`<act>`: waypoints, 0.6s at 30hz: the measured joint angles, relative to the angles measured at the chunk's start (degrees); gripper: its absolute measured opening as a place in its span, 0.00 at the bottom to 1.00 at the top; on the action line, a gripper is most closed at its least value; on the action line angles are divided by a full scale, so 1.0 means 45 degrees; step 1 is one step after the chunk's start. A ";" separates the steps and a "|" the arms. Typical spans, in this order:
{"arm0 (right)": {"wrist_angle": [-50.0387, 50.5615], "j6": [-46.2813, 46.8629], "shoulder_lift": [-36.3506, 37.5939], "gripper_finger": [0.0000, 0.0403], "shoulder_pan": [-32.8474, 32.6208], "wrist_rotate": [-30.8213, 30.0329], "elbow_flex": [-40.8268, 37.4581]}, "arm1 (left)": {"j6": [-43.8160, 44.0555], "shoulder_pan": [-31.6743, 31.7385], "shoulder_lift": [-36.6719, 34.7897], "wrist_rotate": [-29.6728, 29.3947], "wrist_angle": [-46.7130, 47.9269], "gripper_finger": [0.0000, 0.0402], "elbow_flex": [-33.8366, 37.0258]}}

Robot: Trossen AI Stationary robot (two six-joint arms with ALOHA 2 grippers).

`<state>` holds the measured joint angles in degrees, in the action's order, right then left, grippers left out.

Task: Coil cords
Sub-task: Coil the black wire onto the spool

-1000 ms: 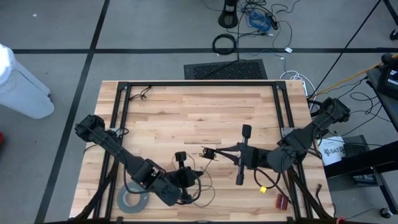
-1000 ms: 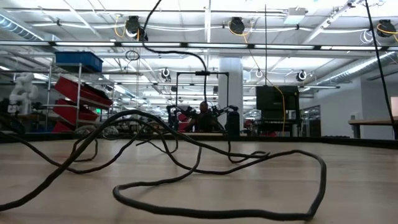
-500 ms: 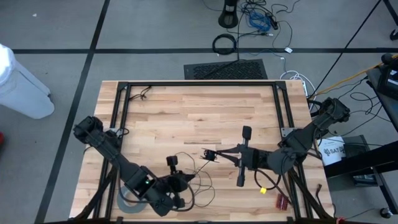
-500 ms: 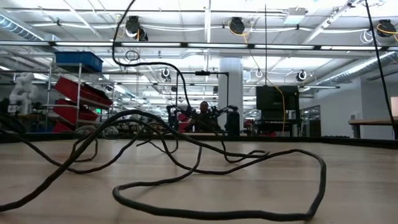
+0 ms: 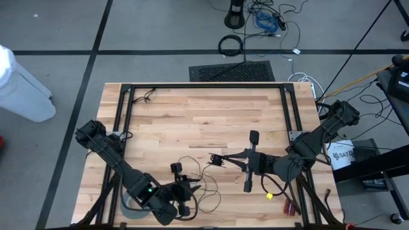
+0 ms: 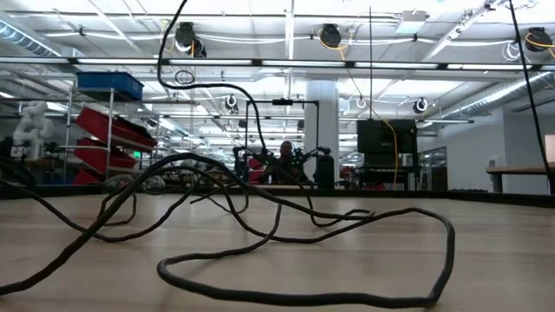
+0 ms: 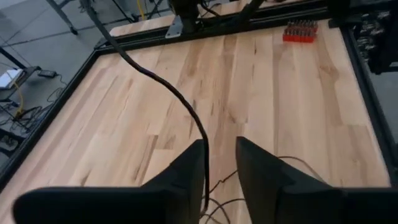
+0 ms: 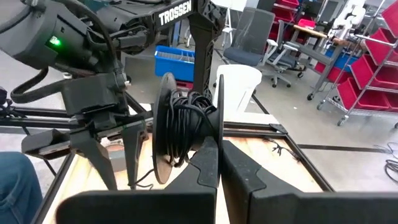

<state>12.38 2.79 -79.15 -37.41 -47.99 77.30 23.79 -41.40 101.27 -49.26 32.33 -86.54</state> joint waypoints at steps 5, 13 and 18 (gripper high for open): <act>-0.0028 -0.0058 0.0000 0.00 -0.0124 0.0031 0.0000 | -0.0746 -0.0337 0.0000 0.0413 -0.2217 0.28 0.0003; -0.0033 -0.0071 0.0000 0.00 -0.0214 0.0079 0.0000 | -0.1125 -0.0755 0.0035 0.0043 -0.2733 0.28 0.0471; -0.0033 -0.0087 -0.0005 0.00 -0.0214 0.0079 0.0000 | -0.0370 -0.0772 0.0057 -0.0650 -0.2697 0.28 0.1118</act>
<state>12.23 2.39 -79.18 -38.37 -47.64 77.30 22.12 -44.87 101.53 -52.18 20.19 -81.51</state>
